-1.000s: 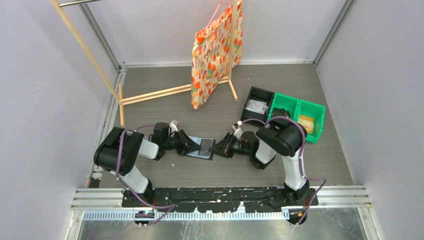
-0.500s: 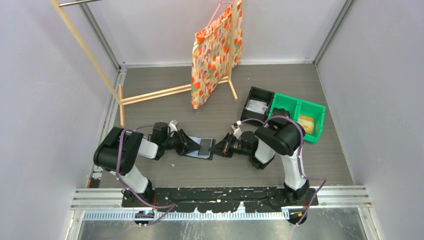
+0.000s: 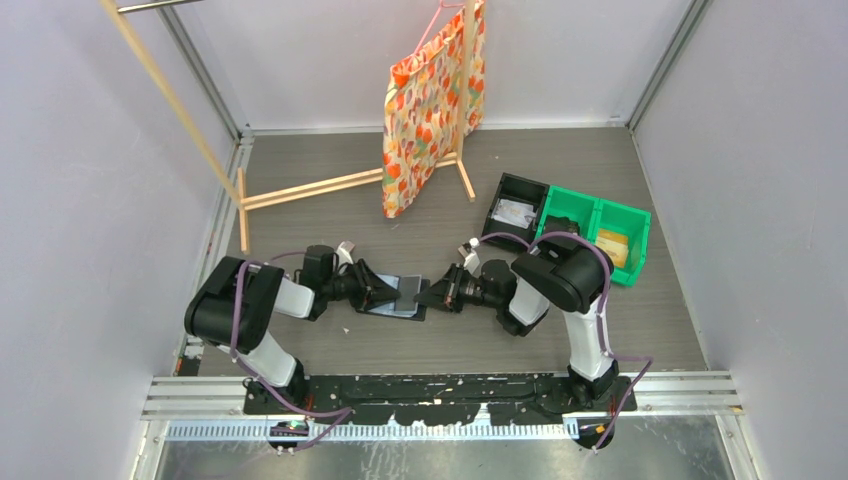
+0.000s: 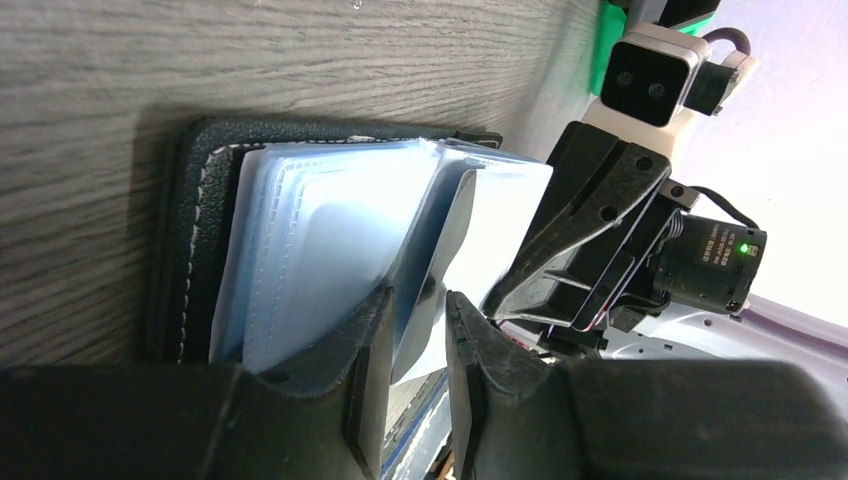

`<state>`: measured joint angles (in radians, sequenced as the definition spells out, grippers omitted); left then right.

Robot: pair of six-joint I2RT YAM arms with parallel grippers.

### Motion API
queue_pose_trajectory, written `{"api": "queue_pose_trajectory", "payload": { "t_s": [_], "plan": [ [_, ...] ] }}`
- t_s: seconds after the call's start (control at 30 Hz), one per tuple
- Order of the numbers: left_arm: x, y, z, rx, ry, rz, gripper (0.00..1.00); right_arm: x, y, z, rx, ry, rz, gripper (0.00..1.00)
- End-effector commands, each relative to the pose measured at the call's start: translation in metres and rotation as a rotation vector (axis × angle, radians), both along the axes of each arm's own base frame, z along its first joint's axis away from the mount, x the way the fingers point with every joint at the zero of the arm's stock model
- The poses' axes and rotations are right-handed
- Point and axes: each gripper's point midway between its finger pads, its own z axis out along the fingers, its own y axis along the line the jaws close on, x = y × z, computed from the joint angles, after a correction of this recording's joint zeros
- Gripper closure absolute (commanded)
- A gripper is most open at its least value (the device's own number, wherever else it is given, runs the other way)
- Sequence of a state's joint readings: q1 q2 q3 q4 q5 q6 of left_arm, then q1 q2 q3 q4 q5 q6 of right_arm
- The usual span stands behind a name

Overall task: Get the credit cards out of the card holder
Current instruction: Remove the credit card from the card holder.

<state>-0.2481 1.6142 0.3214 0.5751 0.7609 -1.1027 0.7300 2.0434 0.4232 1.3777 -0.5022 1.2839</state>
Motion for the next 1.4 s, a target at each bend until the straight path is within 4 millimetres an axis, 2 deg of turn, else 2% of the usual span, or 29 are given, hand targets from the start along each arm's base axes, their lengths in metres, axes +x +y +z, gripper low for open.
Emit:
{"api": "queue_pose_trajectory", "payload": {
  "t_s": [0.0, 0.5, 0.77, 1.07, 1.27, 1.37],
  "plan": [
    [-0.003, 0.003, -0.002, 0.021, -0.009, -0.003, 0.72, 0.002, 0.007, 0.032, 0.075, -0.109, 0.034, 0.99],
    [0.007, -0.007, 0.023, -0.213, -0.075, 0.054, 0.77, -0.002, 0.012, 0.029, 0.079, -0.108, 0.08, 0.99],
    [0.005, -0.004, 0.007, -0.239, -0.048, 0.104, 0.82, -0.004, 0.009, 0.021, 0.062, -0.09, 0.074, 0.99],
    [0.009, 0.002, 0.011, -0.237, -0.066, 0.137, 0.83, -0.005, 0.008, 0.015, 0.05, -0.075, 0.075, 0.99],
    [0.008, 0.008, 0.009, -0.229, -0.059, 0.159, 0.8, -0.003, 0.006, 0.013, 0.047, -0.068, 0.066, 0.99],
    [0.008, 0.009, 0.008, -0.23, -0.056, 0.161, 0.84, -0.003, 0.006, 0.012, 0.047, -0.065, 0.067, 0.99]
  ]
}}
